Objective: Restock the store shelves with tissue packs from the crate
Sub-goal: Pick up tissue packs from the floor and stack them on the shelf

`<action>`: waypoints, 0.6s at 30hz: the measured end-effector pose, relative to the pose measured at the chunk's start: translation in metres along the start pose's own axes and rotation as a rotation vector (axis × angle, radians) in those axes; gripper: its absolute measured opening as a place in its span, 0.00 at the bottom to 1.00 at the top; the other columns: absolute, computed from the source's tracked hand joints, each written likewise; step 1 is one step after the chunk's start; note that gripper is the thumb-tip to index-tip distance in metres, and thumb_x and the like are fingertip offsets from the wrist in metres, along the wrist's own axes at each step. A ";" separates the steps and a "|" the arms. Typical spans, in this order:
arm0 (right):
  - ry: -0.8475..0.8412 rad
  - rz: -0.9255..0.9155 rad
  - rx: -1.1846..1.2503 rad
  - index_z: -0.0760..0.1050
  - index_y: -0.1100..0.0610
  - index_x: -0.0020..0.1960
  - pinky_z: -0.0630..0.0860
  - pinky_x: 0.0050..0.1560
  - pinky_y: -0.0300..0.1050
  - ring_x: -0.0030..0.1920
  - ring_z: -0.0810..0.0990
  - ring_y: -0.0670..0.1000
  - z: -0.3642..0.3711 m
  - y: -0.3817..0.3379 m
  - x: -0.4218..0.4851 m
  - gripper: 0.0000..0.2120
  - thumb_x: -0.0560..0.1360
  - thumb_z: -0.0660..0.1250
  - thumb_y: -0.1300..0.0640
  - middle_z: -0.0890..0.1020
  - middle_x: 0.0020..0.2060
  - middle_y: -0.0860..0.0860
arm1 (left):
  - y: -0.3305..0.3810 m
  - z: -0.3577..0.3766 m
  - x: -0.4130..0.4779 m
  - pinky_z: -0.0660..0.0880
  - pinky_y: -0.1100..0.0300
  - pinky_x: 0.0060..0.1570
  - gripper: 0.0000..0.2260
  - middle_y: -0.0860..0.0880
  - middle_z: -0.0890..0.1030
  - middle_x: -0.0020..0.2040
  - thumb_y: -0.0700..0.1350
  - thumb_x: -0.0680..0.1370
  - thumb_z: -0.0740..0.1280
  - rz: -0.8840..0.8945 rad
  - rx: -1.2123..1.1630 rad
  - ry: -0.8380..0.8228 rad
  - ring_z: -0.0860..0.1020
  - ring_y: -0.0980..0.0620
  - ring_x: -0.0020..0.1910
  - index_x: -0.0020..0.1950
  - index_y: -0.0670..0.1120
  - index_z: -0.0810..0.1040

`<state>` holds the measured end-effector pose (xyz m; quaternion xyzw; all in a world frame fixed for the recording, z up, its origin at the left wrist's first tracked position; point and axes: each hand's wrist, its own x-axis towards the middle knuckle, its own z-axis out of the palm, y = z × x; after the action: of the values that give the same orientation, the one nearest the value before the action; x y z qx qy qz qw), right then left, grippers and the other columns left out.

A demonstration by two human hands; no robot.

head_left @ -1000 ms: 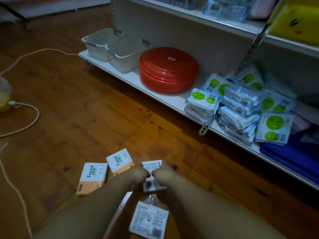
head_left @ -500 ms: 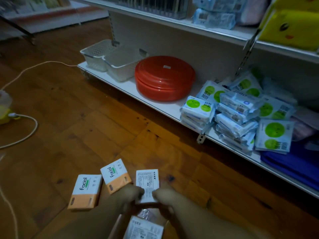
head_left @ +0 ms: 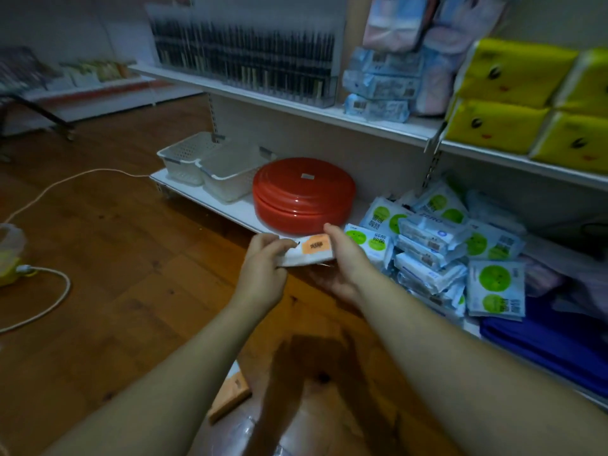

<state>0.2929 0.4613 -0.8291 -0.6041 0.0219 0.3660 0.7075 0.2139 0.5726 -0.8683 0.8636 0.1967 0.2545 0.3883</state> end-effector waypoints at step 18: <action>0.156 -1.081 -0.479 0.62 0.50 0.70 0.76 0.51 0.34 0.53 0.76 0.39 -0.011 -0.120 -0.081 0.27 0.75 0.68 0.61 0.70 0.59 0.45 | 0.152 -0.060 0.011 0.81 0.63 0.41 0.25 0.56 0.79 0.53 0.33 0.75 0.66 0.062 -0.767 0.114 0.82 0.58 0.48 0.57 0.63 0.71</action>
<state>0.3037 0.4110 -0.6926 -0.6975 -0.3200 -0.0970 0.6338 0.2088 0.5180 -0.7140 0.6458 0.0822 0.3686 0.6636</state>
